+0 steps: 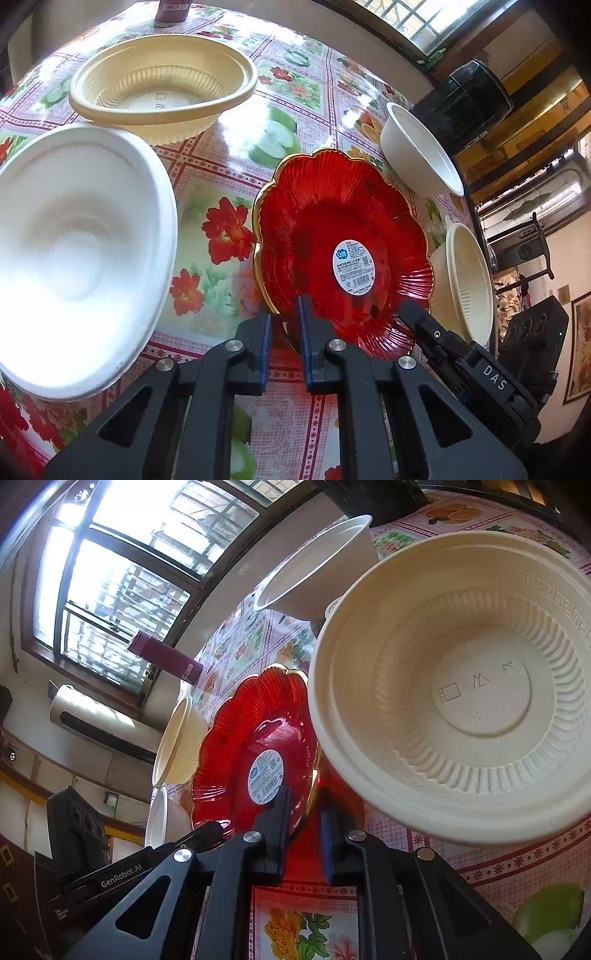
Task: Organize plates and bowls
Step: 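Lift the small red plate and carry it onto the wedding plate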
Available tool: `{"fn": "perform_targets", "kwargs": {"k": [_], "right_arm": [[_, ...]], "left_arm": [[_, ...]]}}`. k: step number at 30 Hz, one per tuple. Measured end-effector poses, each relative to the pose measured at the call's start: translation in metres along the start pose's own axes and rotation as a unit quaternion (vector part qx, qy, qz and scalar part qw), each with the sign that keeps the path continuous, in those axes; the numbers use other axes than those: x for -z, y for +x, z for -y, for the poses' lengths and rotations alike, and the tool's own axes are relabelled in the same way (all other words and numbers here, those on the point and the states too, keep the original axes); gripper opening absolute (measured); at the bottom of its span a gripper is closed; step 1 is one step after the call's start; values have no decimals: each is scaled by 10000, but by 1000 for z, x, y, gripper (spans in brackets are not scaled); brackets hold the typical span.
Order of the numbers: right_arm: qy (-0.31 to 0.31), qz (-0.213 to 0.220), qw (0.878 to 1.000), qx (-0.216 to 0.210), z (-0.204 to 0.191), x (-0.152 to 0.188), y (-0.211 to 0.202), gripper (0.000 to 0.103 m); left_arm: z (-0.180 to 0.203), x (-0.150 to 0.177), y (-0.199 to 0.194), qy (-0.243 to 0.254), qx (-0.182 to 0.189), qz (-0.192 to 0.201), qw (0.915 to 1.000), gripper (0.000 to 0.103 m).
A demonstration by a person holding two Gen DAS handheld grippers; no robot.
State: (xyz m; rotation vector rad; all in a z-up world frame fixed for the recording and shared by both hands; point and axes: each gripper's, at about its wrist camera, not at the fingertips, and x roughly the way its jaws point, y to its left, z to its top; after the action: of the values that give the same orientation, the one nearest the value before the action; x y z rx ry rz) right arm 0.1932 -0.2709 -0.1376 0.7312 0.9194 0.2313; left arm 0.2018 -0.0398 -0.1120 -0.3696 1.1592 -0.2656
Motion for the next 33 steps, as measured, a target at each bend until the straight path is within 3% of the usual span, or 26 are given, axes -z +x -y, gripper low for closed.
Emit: {"fn": "perform_targets", "kwargs": {"k": [10, 20, 27, 33], "right_arm": [[144, -196, 9997, -103, -1, 10, -9, 14], [29, -230, 9993, -277, -12, 70, -49, 14], [-459, -219, 9976, -475, -55, 105, -81, 15], [-1077, -562, 9895, -789, -114, 137, -68, 17]], "left_arm": [[0, 13, -17, 66, -52, 26, 10000, 11], [-8, 67, -63, 335, -68, 122, 9993, 11], [-23, 104, -116, 425, -126, 554, 9975, 13], [-68, 120, -172, 115, -488, 1034, 9934, 13]]}}
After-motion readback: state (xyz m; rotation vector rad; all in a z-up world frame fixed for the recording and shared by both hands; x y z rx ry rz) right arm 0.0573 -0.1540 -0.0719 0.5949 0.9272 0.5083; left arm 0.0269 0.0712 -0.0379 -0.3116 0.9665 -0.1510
